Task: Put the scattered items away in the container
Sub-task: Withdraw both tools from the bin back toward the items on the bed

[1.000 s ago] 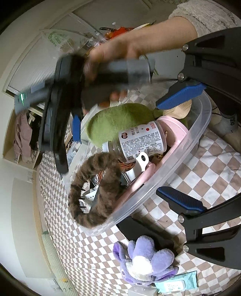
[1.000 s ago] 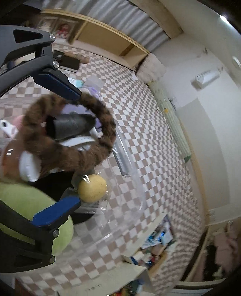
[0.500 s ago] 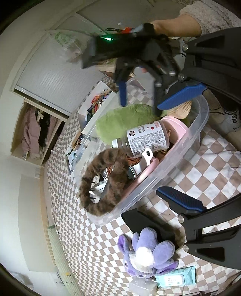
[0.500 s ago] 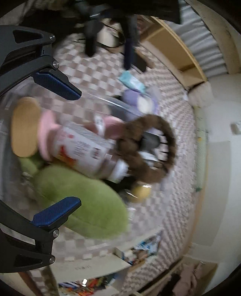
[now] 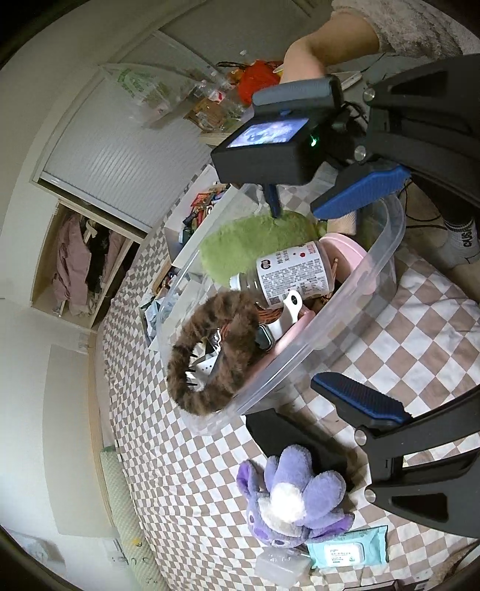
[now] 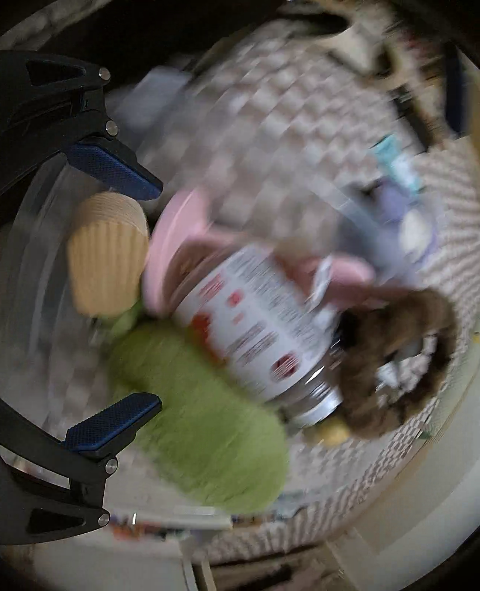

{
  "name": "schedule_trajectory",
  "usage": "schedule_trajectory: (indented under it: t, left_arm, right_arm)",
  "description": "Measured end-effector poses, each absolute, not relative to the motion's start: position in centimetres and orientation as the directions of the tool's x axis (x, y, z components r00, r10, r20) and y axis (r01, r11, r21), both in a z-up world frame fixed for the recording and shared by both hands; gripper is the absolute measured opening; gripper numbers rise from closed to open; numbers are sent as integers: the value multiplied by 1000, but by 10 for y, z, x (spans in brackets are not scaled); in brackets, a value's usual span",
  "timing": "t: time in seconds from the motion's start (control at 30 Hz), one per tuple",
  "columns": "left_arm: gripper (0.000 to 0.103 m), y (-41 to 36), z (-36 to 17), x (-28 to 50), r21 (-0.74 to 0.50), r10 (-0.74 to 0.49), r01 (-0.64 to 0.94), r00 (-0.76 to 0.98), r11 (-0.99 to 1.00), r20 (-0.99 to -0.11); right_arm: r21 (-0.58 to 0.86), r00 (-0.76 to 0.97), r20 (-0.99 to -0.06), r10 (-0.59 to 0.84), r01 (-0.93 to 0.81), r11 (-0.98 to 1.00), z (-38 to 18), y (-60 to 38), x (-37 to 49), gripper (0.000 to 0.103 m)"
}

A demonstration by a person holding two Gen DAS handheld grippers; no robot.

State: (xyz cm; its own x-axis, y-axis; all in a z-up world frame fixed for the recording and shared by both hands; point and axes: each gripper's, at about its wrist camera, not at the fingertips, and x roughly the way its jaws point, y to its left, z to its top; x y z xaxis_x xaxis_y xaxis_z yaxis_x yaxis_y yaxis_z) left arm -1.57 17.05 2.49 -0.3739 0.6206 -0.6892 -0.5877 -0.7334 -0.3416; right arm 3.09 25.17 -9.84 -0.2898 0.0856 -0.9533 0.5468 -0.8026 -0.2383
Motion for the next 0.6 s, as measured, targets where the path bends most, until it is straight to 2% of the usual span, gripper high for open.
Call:
schedule_trajectory:
  t: [0.1,0.2,0.4,0.6]
  left_arm:
    - [85,168,26,-14,-339,621,-588,-379,-734,-686]
    - [85,167,26,-14,-342,619,-585,-377,-736,-688]
    - [85,166,26,-14,-343,624,-588,-376,-732,-685]
    - [85,169,27,-10,-330,623,-599,-383,-730,-683]
  right_arm:
    - [-315,-306,-936,176,496,-809,-94,274,27,103]
    - [-332,-320,-926,198,443,-833,-86,296,24,103]
    - [-290,-355,-922,154,370,-882,-69,317,20,103]
    - [-218,-445,-894,49,337,-916,-56,314,29,103]
